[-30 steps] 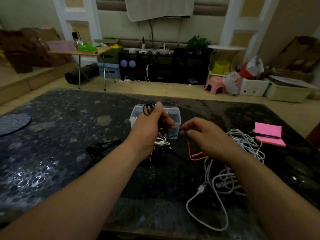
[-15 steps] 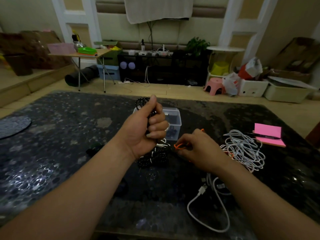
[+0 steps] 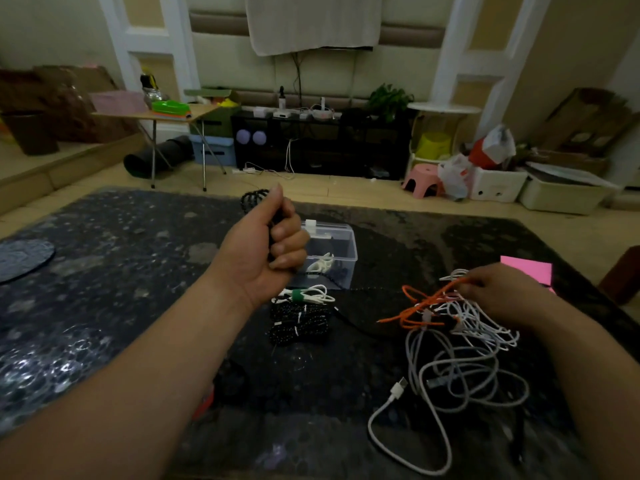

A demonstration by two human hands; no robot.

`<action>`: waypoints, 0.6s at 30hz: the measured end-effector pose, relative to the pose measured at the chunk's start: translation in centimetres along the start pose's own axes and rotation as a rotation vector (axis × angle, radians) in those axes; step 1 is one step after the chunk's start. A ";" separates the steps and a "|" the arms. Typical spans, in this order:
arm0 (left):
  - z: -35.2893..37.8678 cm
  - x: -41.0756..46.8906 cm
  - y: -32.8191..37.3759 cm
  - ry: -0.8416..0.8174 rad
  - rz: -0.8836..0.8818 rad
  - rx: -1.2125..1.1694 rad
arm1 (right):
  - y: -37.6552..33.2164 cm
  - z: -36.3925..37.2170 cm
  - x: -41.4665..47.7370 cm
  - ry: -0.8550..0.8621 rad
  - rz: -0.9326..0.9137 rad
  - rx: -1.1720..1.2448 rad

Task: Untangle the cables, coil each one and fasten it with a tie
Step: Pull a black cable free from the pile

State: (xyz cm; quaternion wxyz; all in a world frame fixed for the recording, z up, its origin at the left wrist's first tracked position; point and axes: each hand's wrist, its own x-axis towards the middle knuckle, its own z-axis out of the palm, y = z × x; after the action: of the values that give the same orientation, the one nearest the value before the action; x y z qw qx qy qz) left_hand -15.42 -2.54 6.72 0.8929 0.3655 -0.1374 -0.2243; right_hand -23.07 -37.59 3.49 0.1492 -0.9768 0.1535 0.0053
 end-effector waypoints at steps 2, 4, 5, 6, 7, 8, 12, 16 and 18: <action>1.9 0.1 -0.6 -0.058 -0.026 0.049 | 1.3 -0.1 -0.1 -0.043 0.103 -0.154; 3.8 0.2 -1.0 -0.111 -0.055 0.123 | 0.4 -0.8 -0.9 0.045 0.076 -0.157; 4.8 0.3 -1.0 -0.134 -0.062 0.158 | -0.7 -1.0 -1.6 0.117 0.012 -0.077; 5.9 0.5 -0.8 -0.151 -0.062 0.187 | -2.2 -1.1 -2.3 0.160 -0.103 0.048; 7.0 0.6 -0.6 -0.161 -0.058 0.210 | -4.3 -0.8 -3.3 0.133 -0.220 0.183; 8.0 0.8 -0.3 -0.166 -0.055 0.225 | -6.4 0.1 -4.2 0.050 -0.331 0.253; 11.4 1.5 1.0 -0.181 -0.038 0.238 | -10.2 5.5 -3.9 -0.128 -0.502 0.236; 11.3 1.4 2.8 -0.105 0.016 0.286 | -10.1 4.1 -2.8 -0.067 -0.375 0.479; 9.7 1.0 3.0 -0.036 0.035 0.418 | -10.0 2.7 -3.1 -0.038 -0.324 0.758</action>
State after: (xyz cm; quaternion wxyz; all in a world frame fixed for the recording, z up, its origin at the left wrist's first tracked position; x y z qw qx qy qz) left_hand -17.64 -6.82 15.69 0.7989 0.5361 -0.2030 -0.1820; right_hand -22.93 -26.80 3.96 0.5000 -0.8640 -0.0139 -0.0570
